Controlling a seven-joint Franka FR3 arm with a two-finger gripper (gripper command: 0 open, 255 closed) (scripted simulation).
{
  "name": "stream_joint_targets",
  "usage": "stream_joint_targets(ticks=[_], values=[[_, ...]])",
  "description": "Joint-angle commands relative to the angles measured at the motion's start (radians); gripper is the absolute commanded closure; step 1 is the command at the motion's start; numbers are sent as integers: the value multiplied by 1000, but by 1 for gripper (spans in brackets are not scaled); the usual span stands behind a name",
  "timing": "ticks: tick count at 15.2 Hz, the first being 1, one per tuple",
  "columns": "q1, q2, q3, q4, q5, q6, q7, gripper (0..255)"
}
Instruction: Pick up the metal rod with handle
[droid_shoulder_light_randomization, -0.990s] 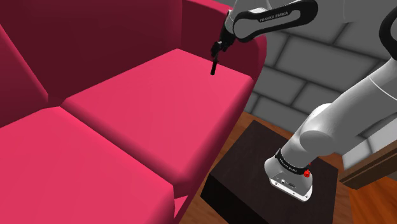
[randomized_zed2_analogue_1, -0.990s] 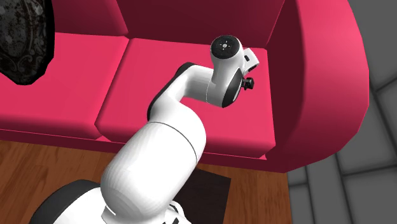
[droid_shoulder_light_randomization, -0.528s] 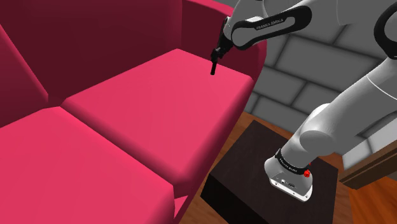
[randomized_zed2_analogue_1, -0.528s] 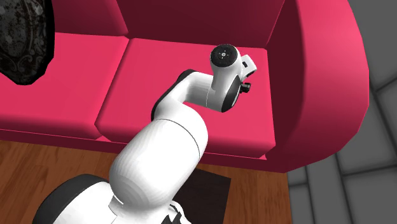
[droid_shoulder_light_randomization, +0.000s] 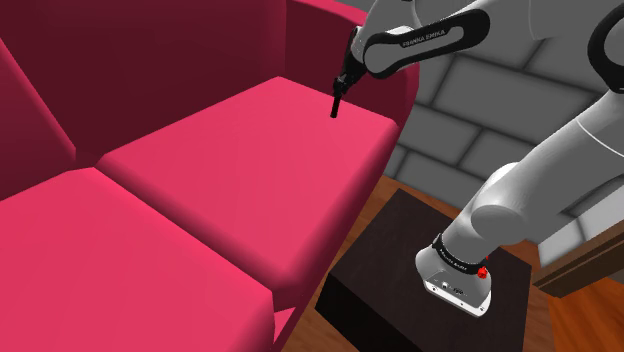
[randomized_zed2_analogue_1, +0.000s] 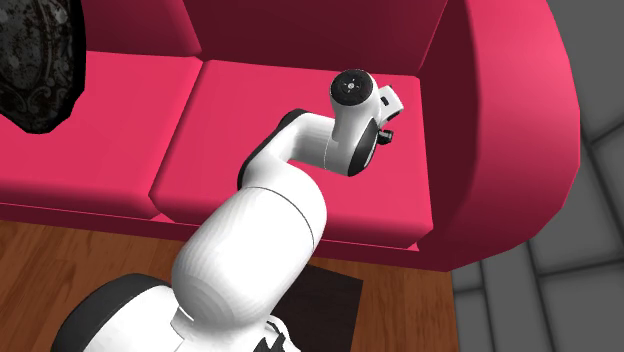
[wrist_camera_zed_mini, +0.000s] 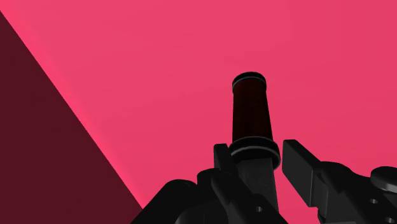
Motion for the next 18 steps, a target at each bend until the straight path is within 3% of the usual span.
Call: stream_joint_targets(ticks=[1,18], values=[[0,0,-1,-2,0,-2,-1,255],[8,-59,5,147,21,-208,-28,255]])
